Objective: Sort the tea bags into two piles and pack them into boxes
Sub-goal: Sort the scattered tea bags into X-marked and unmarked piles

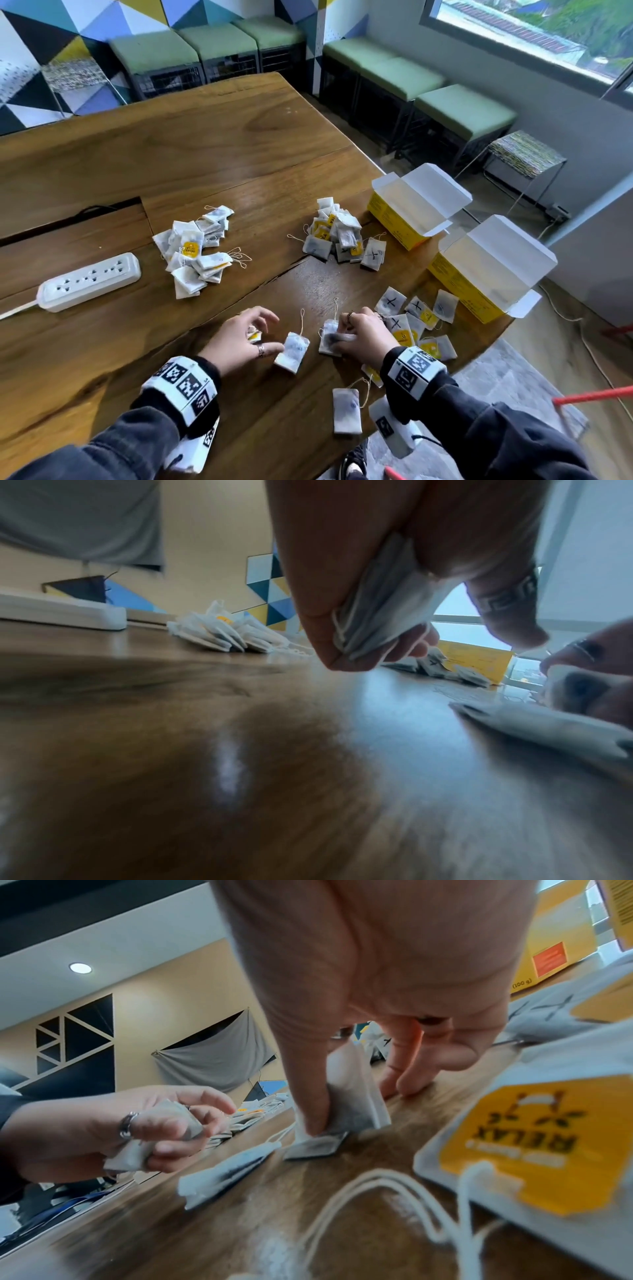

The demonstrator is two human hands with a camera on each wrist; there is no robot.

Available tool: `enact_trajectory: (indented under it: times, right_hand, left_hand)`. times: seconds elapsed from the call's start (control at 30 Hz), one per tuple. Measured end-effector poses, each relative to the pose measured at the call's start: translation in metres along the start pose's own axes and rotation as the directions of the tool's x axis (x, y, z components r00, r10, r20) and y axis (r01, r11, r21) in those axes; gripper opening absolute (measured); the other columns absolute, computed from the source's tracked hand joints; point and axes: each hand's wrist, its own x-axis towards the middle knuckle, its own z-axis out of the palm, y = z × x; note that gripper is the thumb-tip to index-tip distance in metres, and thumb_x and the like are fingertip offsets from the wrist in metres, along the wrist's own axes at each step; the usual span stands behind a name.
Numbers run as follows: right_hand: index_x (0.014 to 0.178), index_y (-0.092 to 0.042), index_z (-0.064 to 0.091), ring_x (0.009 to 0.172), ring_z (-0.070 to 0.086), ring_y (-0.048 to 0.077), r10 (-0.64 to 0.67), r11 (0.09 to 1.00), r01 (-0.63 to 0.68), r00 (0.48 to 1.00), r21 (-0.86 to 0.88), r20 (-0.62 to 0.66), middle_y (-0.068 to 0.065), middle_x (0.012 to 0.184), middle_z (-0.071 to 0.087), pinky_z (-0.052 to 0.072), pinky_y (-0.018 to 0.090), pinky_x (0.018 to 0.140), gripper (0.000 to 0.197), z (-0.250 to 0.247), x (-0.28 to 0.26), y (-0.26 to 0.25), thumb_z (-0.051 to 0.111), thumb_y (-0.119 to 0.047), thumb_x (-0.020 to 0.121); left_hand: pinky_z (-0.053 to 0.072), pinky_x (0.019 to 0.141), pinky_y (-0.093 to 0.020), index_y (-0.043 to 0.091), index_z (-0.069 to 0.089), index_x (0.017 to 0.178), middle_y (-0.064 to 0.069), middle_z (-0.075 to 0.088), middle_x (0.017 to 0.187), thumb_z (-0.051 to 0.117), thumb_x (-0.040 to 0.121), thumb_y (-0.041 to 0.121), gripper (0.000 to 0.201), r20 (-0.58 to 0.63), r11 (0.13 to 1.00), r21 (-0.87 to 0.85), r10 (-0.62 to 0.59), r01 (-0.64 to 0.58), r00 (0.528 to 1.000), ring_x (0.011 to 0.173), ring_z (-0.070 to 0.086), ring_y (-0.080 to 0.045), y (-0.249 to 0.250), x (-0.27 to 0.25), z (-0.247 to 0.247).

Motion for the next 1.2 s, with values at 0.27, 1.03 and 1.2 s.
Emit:
enact_trajectory:
  times: [0.27, 1.03, 1.2]
  right_hand:
    - [0.079, -0.023, 0.049, 0.096, 0.056, 0.02, -0.035, 0.999, 0.035, 0.999, 0.016, -0.005, 0.003, 0.096, 0.062, 0.037, 0.02, 0.069, 0.023, 0.001, 0.006, -0.009, 0.071, -0.03, 0.076]
    - [0.087, -0.017, 0.053, 0.08, 0.055, 0.016, -0.211, 0.977, 0.213, 0.971, -0.007, 0.114, -0.005, 0.082, 0.056, 0.042, 0.018, 0.064, 0.026, -0.023, 0.001, -0.027, 0.074, -0.025, 0.075]
    - [0.087, -0.023, 0.059, 0.079, 0.057, 0.009, -0.278, 0.951, 0.308, 0.867, -0.004, 0.414, -0.003, 0.096, 0.065, 0.046, 0.008, 0.065, 0.021, -0.045, -0.033, -0.021, 0.076, -0.029, 0.075]
  left_hand:
    - [0.043, 0.077, -0.024, 0.03, 0.055, 0.103, 0.007, 0.06, 0.094, 0.072, 0.072, 0.049, 0.04, -0.046, 0.957, 0.174, -0.227, 0.232, 0.973, 0.092, 0.059, -0.013, 0.009, -0.004, 0.019]
    - [0.042, 0.079, -0.023, 0.031, 0.057, 0.066, 0.001, 0.068, 0.104, 0.071, 0.078, 0.037, 0.019, 0.005, 0.944, 0.127, -0.309, 0.306, 0.951, 0.103, 0.06, -0.017, 0.028, 0.007, 0.038]
    - [0.047, 0.081, -0.027, 0.032, 0.051, 0.083, 0.007, 0.061, 0.099, 0.071, 0.074, 0.042, 0.024, -0.059, 0.962, 0.125, -0.237, 0.243, 0.97, 0.096, 0.059, -0.014, 0.029, 0.005, 0.043]
